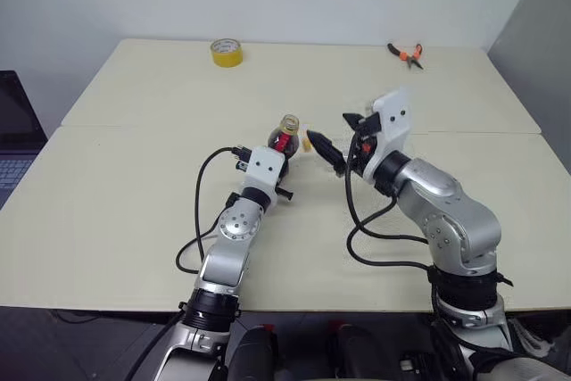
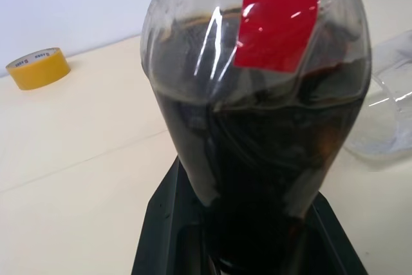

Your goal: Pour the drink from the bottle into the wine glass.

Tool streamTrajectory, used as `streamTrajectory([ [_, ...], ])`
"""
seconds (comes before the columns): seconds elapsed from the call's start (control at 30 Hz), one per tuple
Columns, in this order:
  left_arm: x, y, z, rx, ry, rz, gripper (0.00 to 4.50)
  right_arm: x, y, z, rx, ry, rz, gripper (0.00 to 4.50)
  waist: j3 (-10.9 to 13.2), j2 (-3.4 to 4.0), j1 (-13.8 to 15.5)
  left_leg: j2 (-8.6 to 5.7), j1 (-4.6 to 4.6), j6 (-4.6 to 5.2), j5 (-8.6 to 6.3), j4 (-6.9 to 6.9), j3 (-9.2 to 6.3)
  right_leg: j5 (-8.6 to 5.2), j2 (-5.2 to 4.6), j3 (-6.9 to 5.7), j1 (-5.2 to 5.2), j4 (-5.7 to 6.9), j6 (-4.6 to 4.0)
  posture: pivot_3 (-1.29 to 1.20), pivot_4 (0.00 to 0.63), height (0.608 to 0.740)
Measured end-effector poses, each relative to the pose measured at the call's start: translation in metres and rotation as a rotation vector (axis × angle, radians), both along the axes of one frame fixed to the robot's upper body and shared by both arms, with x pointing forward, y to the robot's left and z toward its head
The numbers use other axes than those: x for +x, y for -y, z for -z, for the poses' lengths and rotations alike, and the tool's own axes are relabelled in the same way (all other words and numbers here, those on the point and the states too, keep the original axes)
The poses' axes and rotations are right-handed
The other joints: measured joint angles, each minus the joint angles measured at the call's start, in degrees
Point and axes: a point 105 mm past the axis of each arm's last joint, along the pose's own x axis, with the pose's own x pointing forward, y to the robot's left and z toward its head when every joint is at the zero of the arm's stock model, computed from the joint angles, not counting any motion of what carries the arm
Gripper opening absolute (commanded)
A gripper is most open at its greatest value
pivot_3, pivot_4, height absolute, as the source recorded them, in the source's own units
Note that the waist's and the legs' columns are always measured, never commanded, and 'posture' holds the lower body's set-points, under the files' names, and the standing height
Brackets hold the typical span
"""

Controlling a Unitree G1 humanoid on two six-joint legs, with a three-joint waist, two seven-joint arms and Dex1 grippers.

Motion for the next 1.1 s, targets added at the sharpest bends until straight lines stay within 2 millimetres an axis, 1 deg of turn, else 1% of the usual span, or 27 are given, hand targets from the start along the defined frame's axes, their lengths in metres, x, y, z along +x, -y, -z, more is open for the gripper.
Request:
streamTrajectory([
  [0.13,0.0,0.0,-0.001,-0.002,0.006,0.001,0.63,-0.007,-0.004,0.005,-0.013,-0.026,-0.055,4.5,0.0,0.0,-0.01,0.0,0.0,0.0,0.0,0.0,0.0,0.0,0.0,0.0,0.0,0.0,0.0,0.0,0.15,0.74],
  [0.27,0.0,0.001,-0.001,-0.016,0.006,0.002,0.63,-0.013,-0.009,0.005,-0.024,-0.022,-0.105,4.5,0.0,0.0,0.0,0.0,0.0,0.0,0.0,0.0,0.0,0.0,0.0,0.0,0.0,-0.01,0.0,0.0,0.15,0.74],
  [0.43,0.002,-0.01,-0.005,-0.138,-0.007,-0.022,0.63,-0.022,-0.015,0.006,-0.089,0.036,-0.175,4.5,0.0,0.0,-0.01,0.0,0.0,0.0,0.0,0.01,-0.01,0.0,0.02,-0.01,0.01,-0.02,0.0,0.0,0.15,0.74],
  [0.57,0.004,-0.027,-0.007,-0.204,-0.008,-0.061,0.63,-0.027,-0.018,0.007,-0.102,0.077,-0.21,4.5,0.0,-0.01,-0.01,0.01,0.0,0.0,0.0,0.01,-0.01,0.0,0.02,-0.01,0.01,-0.02,0.0,0.0,0.15,0.74],
  [0.7,0.013,-0.057,0.0,-0.234,-0.032,-0.138,0.63,-0.039,-0.023,0.015,-0.137,0.101,-0.277,4.5,0.0,-0.01,0.0,0.01,0.0,0.0,0.0,0.02,-0.03,0.0,0.02,-0.06,0.02,-0.03,0.0,0.0,0.15,0.74],
  [0.8,0.02,-0.074,0.005,-0.247,-0.044,-0.181,0.63,-0.042,-0.025,0.02,-0.154,0.11,-0.295,4.5,0.0,-0.01,0.04,0.0,0.0,0.0,0.0,0.03,-0.04,0.0,0.02,-0.07,0.02,-0.03,0.0,0.0,0.15,0.74],
  [0.83,0.022,-0.08,0.006,-0.251,-0.041,-0.193,0.63,-0.042,-0.025,0.02,-0.156,0.109,-0.292,4.5,0.0,-0.01,0.06,0.0,0.0,0.0,0.0,0.04,-0.05,0.0,0.02,-0.07,0.03,-0.03,0.0,0.0,0.15,0.74],
  [0.9,0.031,-0.087,0.005,-0.24,-0.038,-0.2,0.63,-0.035,-0.023,0.023,-0.153,0.096,-0.247,4.5,-0.02,-0.04,0.14,0.0,0.01,-0.01,0.01,0.04,-0.09,0.0,0.02,-0.13,0.04,-0.03,0.0,0.0,0.15,0.74],
  [1.0,0.04,-0.098,0.0,-0.229,-0.009,-0.211,0.63,-0.028,-0.024,0.029,-0.164,0.075,-0.206,4.5,-0.02,-0.04,0.17,-0.01,0.0,-0.01,0.01,0.04,-0.07,0.0,0.02,-0.12,0.03,-0.04,0.0,0.0,0.15,0.74],
  [1.1,0.049,-0.107,-0.002,-0.226,0.001,-0.23,0.63,-0.027,-0.032,0.032,-0.174,0.075,-0.208,4.5,-0.02,-0.04,0.09,0.0,0.0,-0.02,0.01,0.03,-0.07,0.0,0.02,-0.12,0.01,-0.05,0.0,0.0,0.15,0.74],
])
